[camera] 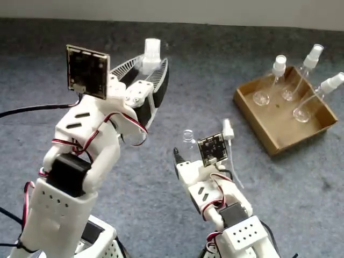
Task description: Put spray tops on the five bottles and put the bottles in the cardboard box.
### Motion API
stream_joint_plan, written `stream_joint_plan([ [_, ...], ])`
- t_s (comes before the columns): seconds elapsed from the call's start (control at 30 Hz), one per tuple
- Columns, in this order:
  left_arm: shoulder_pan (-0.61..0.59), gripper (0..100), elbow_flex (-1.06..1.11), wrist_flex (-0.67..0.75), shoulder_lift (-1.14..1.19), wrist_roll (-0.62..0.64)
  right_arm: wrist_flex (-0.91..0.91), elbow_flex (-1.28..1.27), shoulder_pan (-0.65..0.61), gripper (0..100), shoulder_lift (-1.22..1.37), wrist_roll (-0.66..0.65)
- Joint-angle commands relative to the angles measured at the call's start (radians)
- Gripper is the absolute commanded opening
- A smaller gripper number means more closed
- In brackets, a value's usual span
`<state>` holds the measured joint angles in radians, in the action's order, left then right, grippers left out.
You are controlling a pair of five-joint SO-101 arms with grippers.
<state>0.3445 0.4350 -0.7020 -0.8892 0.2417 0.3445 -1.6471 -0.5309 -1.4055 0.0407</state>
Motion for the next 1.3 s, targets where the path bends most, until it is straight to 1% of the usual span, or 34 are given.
stream_joint_plan([
  [0.0, 0.019, 3, 0.163, 0.338, -0.054, 0.055, -0.025, 0.004, -0.016, 15.2, -0.015, 0.002],
  [0.1, 0.045, 3, 0.292, 0.500, -0.082, 0.057, -0.025, 0.004, -0.016, 15.2, -0.015, 0.002],
  [0.17, 0.073, 3, 0.374, 0.574, -0.110, 0.057, -0.025, 0.004, -0.018, 15.2, -0.015, 0.002],
  [0.23, 0.111, 3, 0.429, 0.606, -0.142, 0.057, -0.025, 0.004, -0.018, 15.2, -0.015, 0.002],
  [0.33, 0.145, 2, 0.478, 0.614, -0.176, 0.066, -0.025, 0.007, -0.016, 15.2, -0.015, 0.002],
  [0.4, 0.125, 0, 0.483, 0.615, -0.183, 0.155, -0.025, 0.008, -0.016, 15.2, -0.015, 0.002],
  [0.47, 0.062, 1, 0.481, 0.632, -0.182, 0.287, -0.025, 0.008, -0.018, 15.2, -0.015, 0.002],
  [0.53, -0.001, 1, 0.484, 0.681, -0.171, 0.393, -0.025, 0.008, -0.019, 15.2, -0.015, 0.002],
  [0.6, -0.039, 1, 0.483, 0.724, -0.128, 0.433, -0.025, 0.008, -0.019, 15.2, -0.015, 0.002],
  [0.77, -0.042, 1, 0.455, 0.818, 0.044, 0.433, -0.025, 0.008, -0.019, 15.2, -0.015, 0.002],
  [1.1, -0.042, 1, 0.404, 0.827, 0.232, 0.434, -0.025, 0.005, -0.016, 15.3, -0.015, 0.002],
  [1.27, -0.042, 1, 0.383, 0.930, 0.315, 0.434, -0.025, 0.005, -0.016, 15.3, -0.015, 0.002],
])
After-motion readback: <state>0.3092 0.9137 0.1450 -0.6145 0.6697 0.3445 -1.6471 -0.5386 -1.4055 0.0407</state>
